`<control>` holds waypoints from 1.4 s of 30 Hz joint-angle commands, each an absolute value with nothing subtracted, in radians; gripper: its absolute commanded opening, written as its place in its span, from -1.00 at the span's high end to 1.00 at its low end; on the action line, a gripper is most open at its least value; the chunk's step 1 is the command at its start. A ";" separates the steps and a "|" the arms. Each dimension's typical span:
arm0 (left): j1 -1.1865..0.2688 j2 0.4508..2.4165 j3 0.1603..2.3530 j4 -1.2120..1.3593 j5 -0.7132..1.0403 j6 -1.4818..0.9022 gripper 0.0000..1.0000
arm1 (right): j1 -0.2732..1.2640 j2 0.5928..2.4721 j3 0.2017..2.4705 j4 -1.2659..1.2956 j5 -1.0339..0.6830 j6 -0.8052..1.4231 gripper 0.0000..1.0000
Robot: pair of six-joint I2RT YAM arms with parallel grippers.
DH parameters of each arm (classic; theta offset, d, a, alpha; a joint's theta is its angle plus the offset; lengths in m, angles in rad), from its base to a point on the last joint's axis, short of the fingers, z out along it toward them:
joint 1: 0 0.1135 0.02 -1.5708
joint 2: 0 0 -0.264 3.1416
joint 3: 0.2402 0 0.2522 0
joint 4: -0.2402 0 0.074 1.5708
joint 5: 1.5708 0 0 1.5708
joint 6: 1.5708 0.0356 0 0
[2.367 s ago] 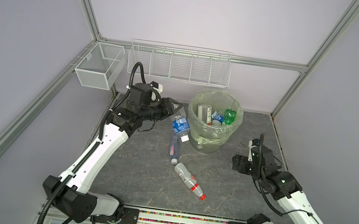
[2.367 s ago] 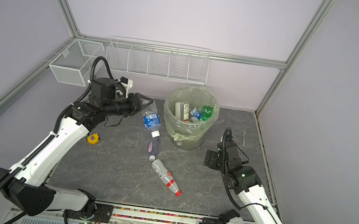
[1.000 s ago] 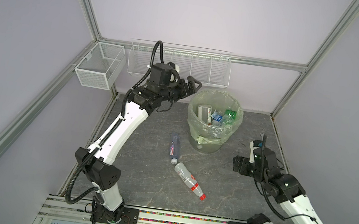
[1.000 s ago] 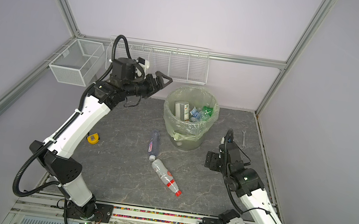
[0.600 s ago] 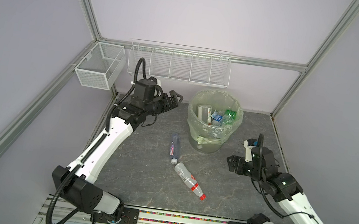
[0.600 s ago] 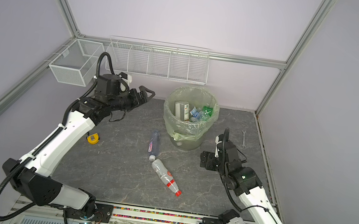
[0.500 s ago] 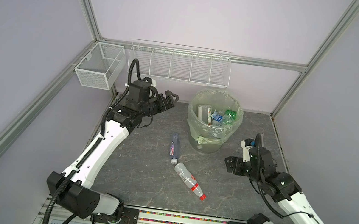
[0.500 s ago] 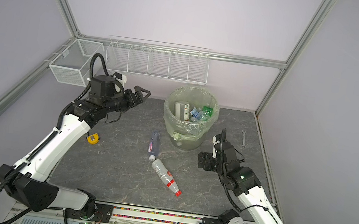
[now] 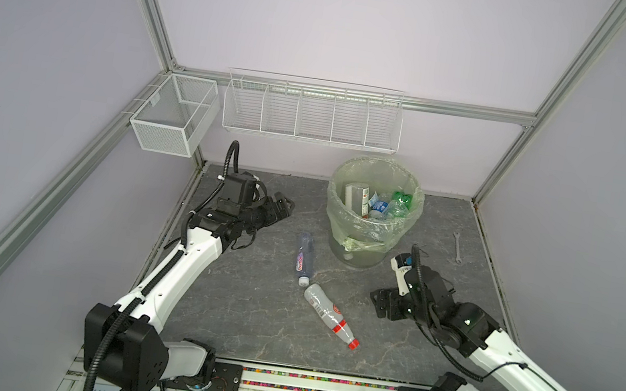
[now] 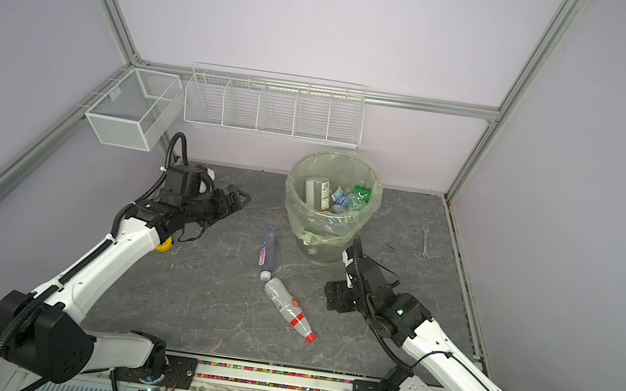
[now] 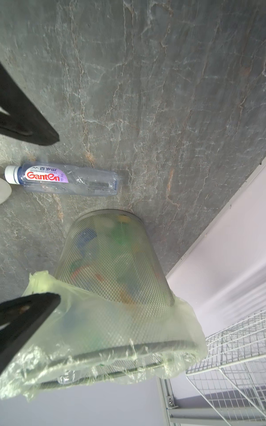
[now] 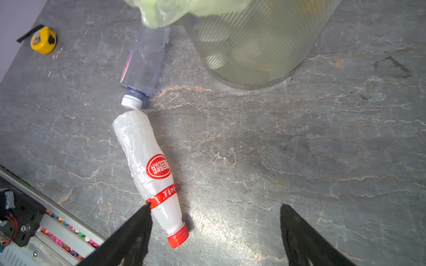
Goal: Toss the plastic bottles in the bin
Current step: 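Move the right gripper down to the white red-label bottle while the left gripper withdraws, then close the right gripper around the white red-label bottle's cap end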
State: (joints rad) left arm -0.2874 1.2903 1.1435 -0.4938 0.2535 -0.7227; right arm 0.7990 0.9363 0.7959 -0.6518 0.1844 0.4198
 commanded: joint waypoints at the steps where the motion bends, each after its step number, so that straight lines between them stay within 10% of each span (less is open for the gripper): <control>1: -0.275 1.247 1.098 -0.475 0.235 -0.706 -0.99 | 0.862 0.963 0.764 -0.611 0.198 0.393 -0.76; 33: -0.149 1.237 0.927 -0.411 0.352 -0.738 -0.99 | 1.152 1.400 0.727 -0.342 0.112 0.332 -1.00; 42: -0.144 1.226 0.924 -0.407 0.353 -0.745 -0.99 | 1.154 1.456 0.735 -0.318 0.117 0.329 -0.78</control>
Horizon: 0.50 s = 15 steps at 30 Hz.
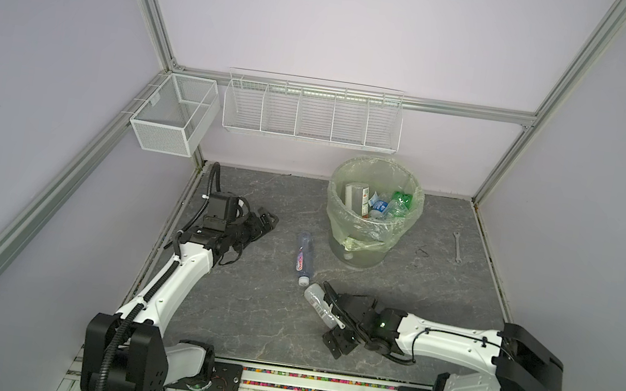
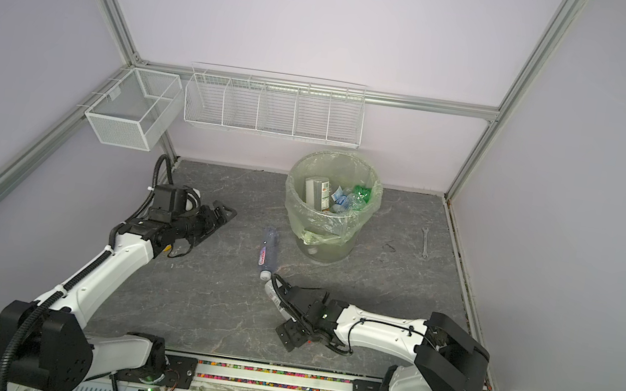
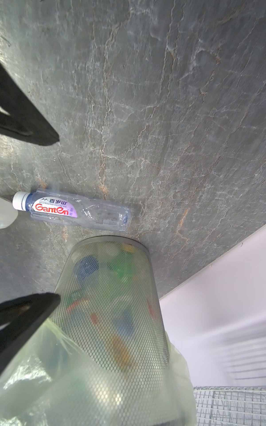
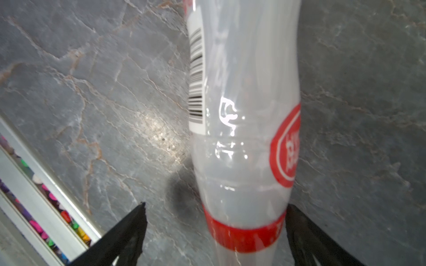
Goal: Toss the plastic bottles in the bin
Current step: 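Close the right gripper around the white red-label bottle's cap end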
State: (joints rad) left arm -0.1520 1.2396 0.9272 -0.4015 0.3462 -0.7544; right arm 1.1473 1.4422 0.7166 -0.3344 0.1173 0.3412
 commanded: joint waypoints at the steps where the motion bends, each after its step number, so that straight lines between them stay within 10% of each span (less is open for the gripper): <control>1: -0.143 1.227 0.925 -0.408 0.354 -0.745 -0.99 | 1.154 1.461 0.734 -0.315 0.116 0.328 -0.68; 15: -0.133 1.234 0.947 -0.424 0.354 -0.743 -0.99 | 1.154 1.501 0.746 -0.304 0.129 0.326 0.03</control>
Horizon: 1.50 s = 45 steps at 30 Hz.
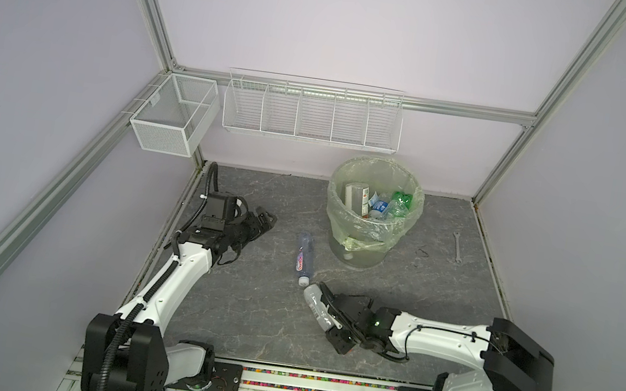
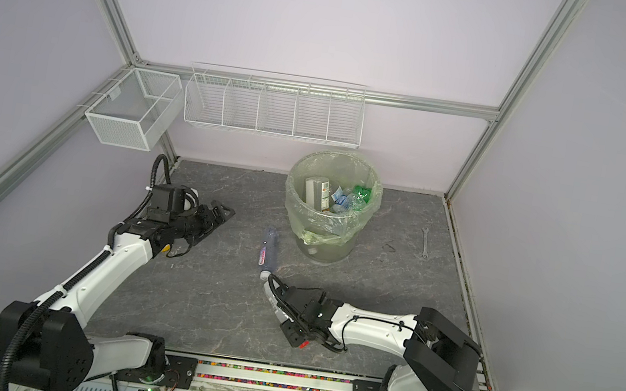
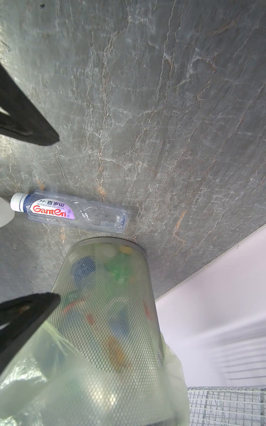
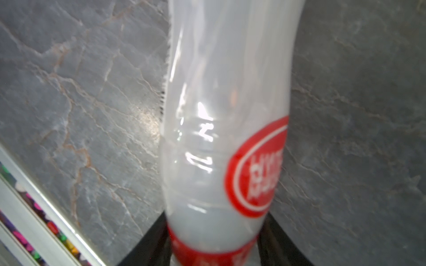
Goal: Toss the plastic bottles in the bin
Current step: 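Close the right gripper around the white red-label bottle's cap end, then lift the white red-label bottle with the right gripper toward the bin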
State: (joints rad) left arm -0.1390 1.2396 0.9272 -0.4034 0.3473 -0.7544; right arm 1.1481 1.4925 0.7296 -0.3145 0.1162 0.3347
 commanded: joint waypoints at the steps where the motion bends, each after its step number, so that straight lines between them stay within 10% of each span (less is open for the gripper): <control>1: -0.132 1.232 0.947 -0.426 0.353 -0.741 -0.99 | 1.154 1.501 0.745 -0.305 0.131 0.325 0.08; 45: -0.131 1.258 0.932 -0.402 0.384 -0.765 -0.99 | 1.097 1.060 0.957 -0.588 0.340 0.401 0.35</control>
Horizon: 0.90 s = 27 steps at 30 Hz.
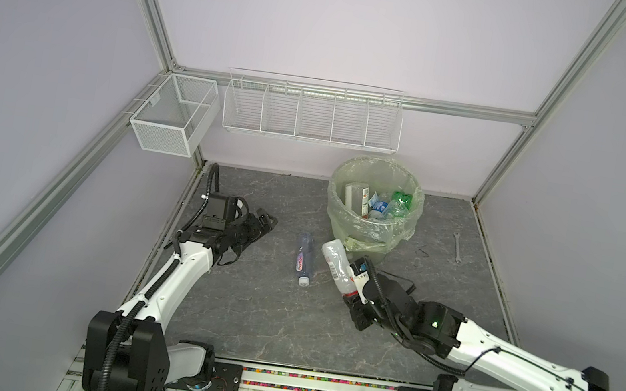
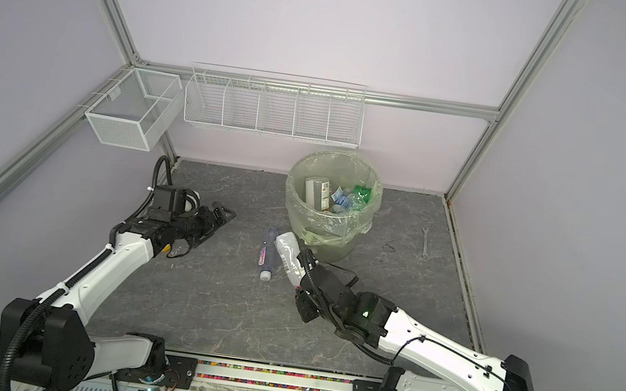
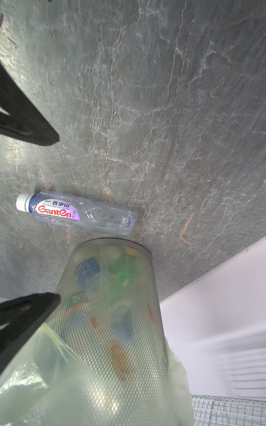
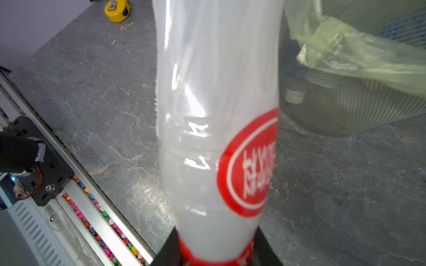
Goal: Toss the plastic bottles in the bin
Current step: 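Lift the white red-label bottle with the right gripper toward the bin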
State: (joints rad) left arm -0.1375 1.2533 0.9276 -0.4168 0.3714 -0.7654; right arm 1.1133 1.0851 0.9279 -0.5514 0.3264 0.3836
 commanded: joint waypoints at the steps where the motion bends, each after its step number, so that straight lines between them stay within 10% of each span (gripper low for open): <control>1: -0.131 1.257 0.929 -0.401 0.386 -0.768 -0.98 | 1.090 1.053 0.965 -0.599 0.339 0.402 0.35; 27: -0.130 1.280 0.908 -0.399 0.416 -0.747 -0.99 | 0.781 0.980 1.269 -1.023 0.409 0.329 0.36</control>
